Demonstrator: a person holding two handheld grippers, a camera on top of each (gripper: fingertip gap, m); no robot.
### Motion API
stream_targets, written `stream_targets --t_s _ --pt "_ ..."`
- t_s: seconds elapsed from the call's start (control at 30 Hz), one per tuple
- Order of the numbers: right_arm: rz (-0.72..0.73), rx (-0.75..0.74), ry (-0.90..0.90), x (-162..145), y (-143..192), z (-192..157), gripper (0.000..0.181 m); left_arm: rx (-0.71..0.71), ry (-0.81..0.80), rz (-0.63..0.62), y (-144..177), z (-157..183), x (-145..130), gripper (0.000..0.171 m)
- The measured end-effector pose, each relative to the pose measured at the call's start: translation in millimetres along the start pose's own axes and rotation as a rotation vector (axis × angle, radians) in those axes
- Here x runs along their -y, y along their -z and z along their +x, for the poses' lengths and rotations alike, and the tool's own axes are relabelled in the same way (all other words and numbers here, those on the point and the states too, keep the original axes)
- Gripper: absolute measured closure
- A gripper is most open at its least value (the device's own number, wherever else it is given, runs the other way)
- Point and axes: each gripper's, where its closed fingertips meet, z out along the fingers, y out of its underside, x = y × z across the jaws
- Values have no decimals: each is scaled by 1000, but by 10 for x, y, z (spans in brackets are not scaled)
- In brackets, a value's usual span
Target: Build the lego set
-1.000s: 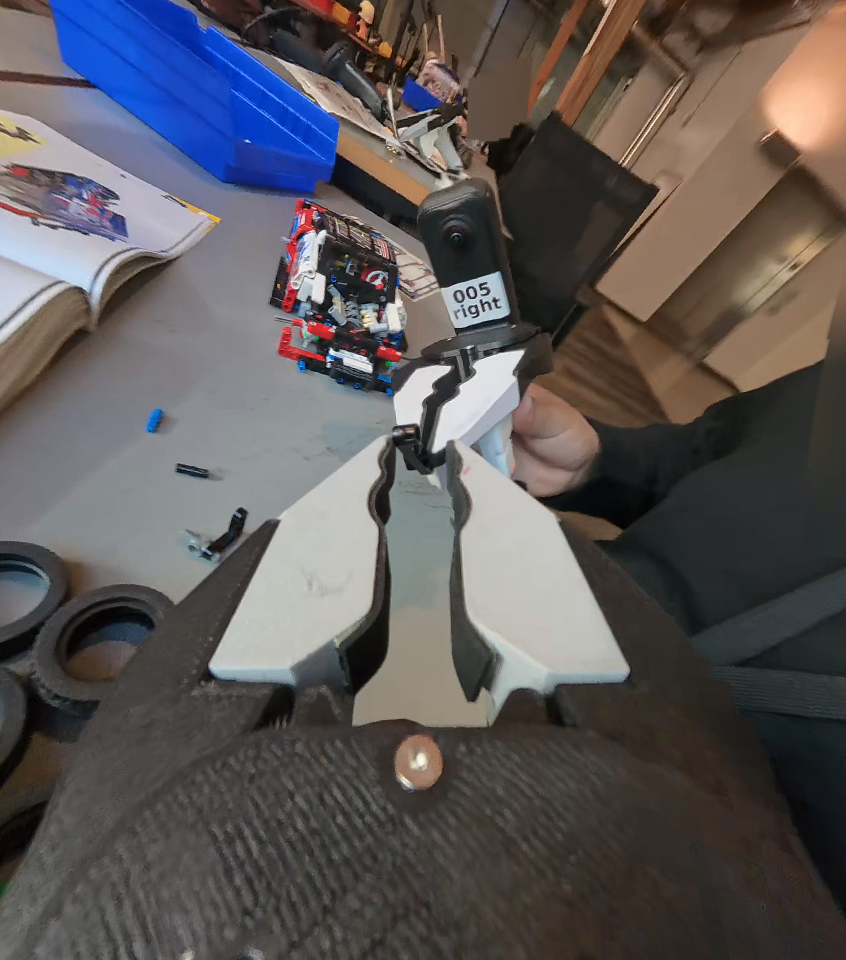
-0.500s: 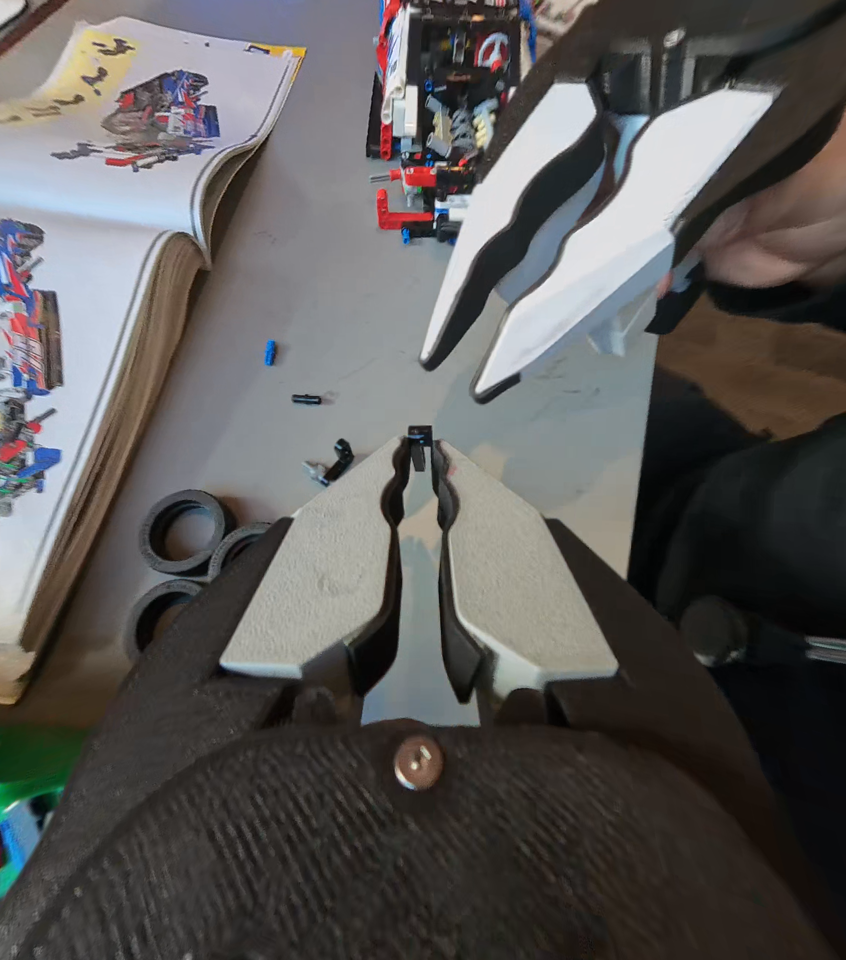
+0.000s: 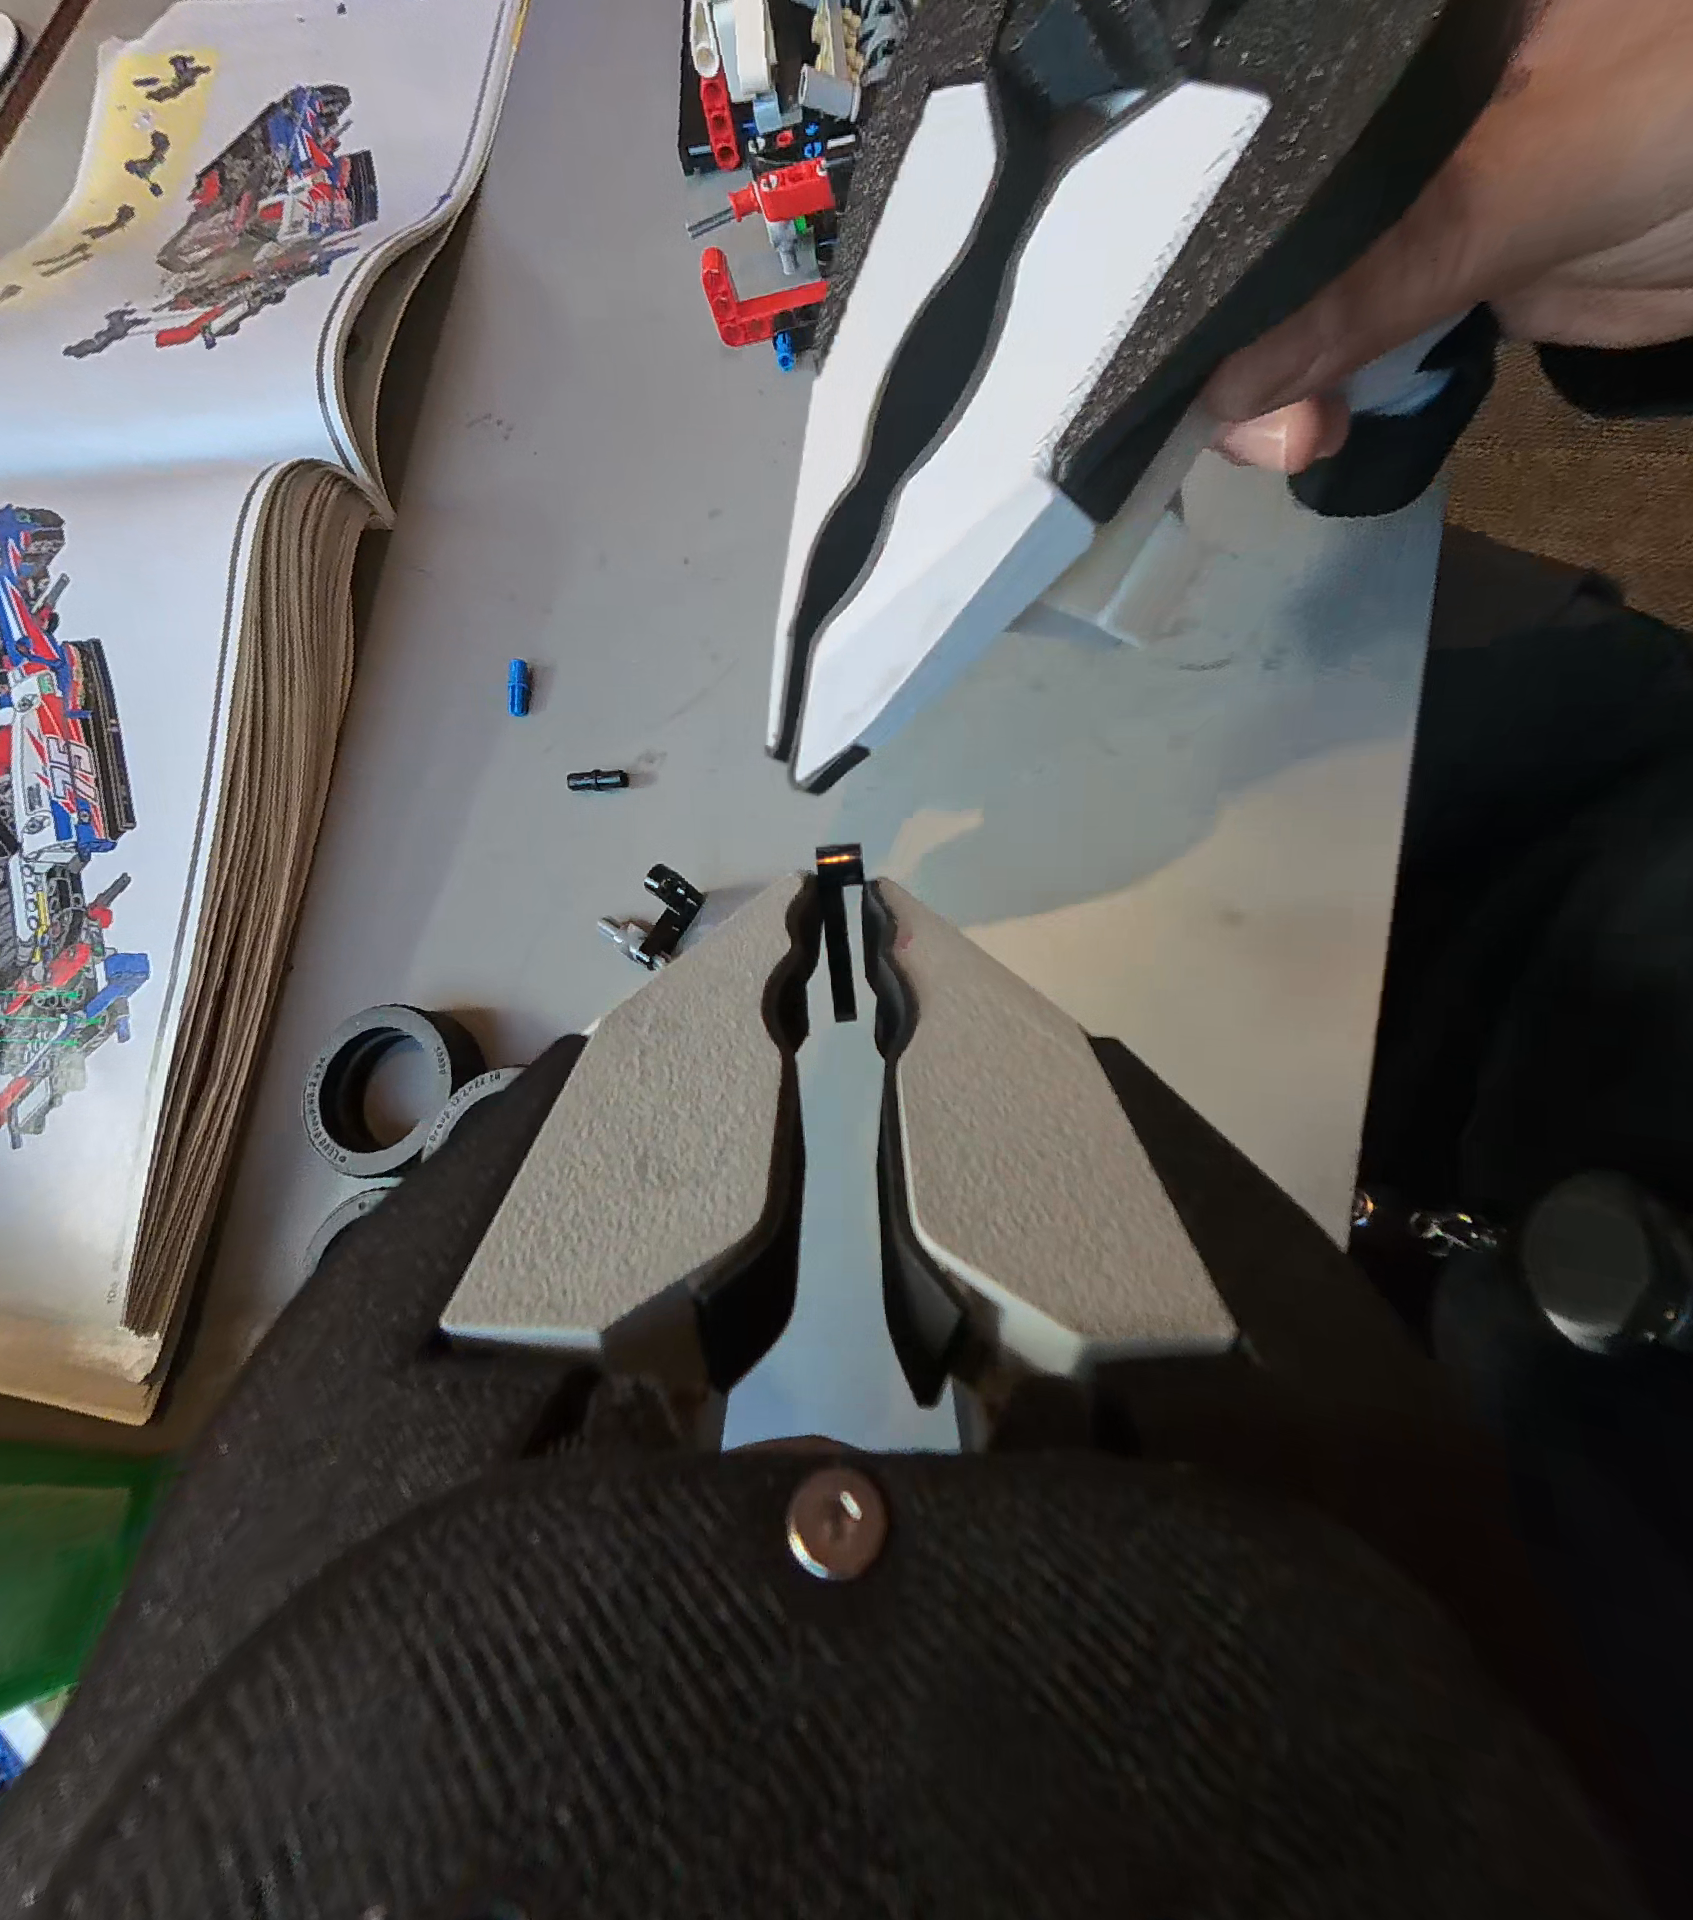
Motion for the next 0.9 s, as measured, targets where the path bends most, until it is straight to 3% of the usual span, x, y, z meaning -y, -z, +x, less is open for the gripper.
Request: stream_targets --t_s 0.1,0.27,0.37,0.57,0.67,0.9 --pt "34 77 11 43 48 -111 159 -23 21 -31 -60 6 -74 167" --pt "-65 79 117 -96 -2 -141 164 -43 -7 -19 -83 61 -41 167" --pt "-59 170 -35 -70 -34 -215 173 26 -83 -9 -91 5 -32 168" --pt "-23 332 -295 -52 -6 -253 171 58 -112 61 -46 12 30 168" --pt "12 347 -345 -9 13 -210 163 48 -103 61 -72 18 29 168" --pt "1 356 -318 5 28 -239 174 97 -160 103 -63 10 93 167"
